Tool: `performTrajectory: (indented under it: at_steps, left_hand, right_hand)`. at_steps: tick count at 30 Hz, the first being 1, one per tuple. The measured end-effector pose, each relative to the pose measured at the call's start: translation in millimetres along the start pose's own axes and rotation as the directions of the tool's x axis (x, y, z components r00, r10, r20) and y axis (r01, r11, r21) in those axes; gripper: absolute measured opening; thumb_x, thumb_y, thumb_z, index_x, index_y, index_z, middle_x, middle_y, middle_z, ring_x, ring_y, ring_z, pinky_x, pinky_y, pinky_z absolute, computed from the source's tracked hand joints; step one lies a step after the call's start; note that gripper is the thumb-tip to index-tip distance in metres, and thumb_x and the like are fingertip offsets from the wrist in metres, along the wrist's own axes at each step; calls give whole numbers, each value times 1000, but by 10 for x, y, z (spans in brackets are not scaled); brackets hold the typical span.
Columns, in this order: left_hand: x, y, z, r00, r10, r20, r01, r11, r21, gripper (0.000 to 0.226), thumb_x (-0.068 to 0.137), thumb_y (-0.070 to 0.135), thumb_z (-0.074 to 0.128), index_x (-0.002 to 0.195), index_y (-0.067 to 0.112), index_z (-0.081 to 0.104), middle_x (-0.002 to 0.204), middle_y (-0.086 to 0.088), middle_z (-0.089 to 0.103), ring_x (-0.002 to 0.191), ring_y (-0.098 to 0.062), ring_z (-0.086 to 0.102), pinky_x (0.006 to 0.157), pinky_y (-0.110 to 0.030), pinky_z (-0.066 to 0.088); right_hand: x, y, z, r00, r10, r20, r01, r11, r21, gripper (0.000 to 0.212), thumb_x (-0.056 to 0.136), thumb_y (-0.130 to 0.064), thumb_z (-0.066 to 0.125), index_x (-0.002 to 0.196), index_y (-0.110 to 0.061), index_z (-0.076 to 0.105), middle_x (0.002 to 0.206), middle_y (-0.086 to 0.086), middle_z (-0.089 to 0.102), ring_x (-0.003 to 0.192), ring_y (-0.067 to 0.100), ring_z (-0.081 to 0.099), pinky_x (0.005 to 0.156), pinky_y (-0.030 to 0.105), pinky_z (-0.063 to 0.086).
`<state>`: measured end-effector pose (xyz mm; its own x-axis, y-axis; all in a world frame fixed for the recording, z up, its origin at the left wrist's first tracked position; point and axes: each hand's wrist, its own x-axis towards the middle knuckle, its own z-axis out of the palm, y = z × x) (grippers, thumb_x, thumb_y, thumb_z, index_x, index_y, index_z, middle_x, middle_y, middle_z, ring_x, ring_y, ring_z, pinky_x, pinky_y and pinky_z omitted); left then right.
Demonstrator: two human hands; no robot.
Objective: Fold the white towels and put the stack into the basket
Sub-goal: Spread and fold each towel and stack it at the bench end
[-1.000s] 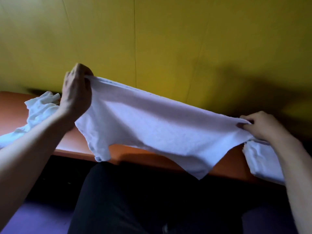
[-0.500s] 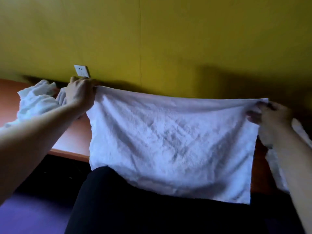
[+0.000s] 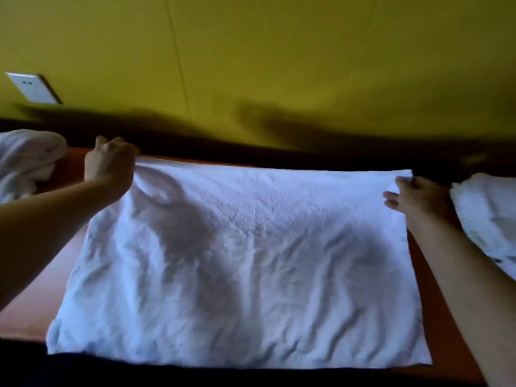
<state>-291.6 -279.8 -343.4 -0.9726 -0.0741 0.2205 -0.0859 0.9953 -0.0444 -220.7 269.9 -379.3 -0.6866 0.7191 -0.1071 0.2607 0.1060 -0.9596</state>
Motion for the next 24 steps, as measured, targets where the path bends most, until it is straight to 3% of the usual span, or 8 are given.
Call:
performTrajectory:
  at_steps: [4,7,10,13,16,19,22,24]
  left_hand:
    - [329,249,286,1000,-13,7,14,1000,-27,31,90,-8,51,110,3,71,110,-28,55,108,-48,50,79,-52,49]
    - [443,357,493,998,-47,41,49,997,-52,32,91,-1,56,121,9,60,119,-26,48,116,-48,44,84,-58,50]
    - [363,421,665,990,-118,82,128,982,-138,40,91,13,66,127,13,49,127,-25,41,119,-48,40,83,-60,46]
    - [202,473,775,994,-88,-70,74,981,-182,33,91,17,68,116,8,49,120,-28,46,111,-50,45,77,-59,46]
    - [96,554,763,994,-110,-11,106,977,-187,16,96,26,61,101,13,54,104,-29,61,95,-50,59,74,-52,46]
    - [72,578,783,990,-133,52,141,968,-207,21,98,33,55,100,13,63,106,-29,63,95,-50,62,76,-49,47]
    - [37,593,851,997,59,-59,-69,980,-185,33,98,26,45,99,4,69,107,-30,63,97,-51,57,81,-53,49]
    - [90,546,946,990,139,-30,-142,976,-164,37,94,23,44,123,14,65,129,-23,59,111,-52,52,86,-56,47]
  right_hand:
    - [387,201,106,999,40,-31,-42,997,-58,22,101,-18,53,119,-5,56,111,10,59,68,15,67,46,23,57]
    - [572,316,125,998,58,-25,-60,992,-112,31,100,-17,52,127,-2,55,109,11,59,70,15,65,59,30,61]
    - [608,395,139,997,74,-8,-75,990,-117,42,88,-11,62,129,-12,55,110,12,64,72,18,65,67,36,60]
    - [550,506,104,998,-49,-30,45,989,-143,51,82,-8,67,131,-12,53,117,6,60,78,15,63,59,19,55]
    - [466,589,72,983,-184,17,182,949,-258,36,87,3,62,121,-4,55,114,14,57,86,7,59,65,2,41]
    - [395,660,33,945,-323,44,315,871,-377,24,85,-13,67,106,-3,62,107,22,61,91,25,63,74,23,46]
    - [401,805,19,881,-438,181,461,704,-541,18,87,-20,61,94,-5,69,101,23,60,92,35,60,82,36,46]
    - [410,875,46,834,-440,333,551,628,-550,29,85,-23,55,105,-9,69,111,19,56,102,35,60,94,43,50]
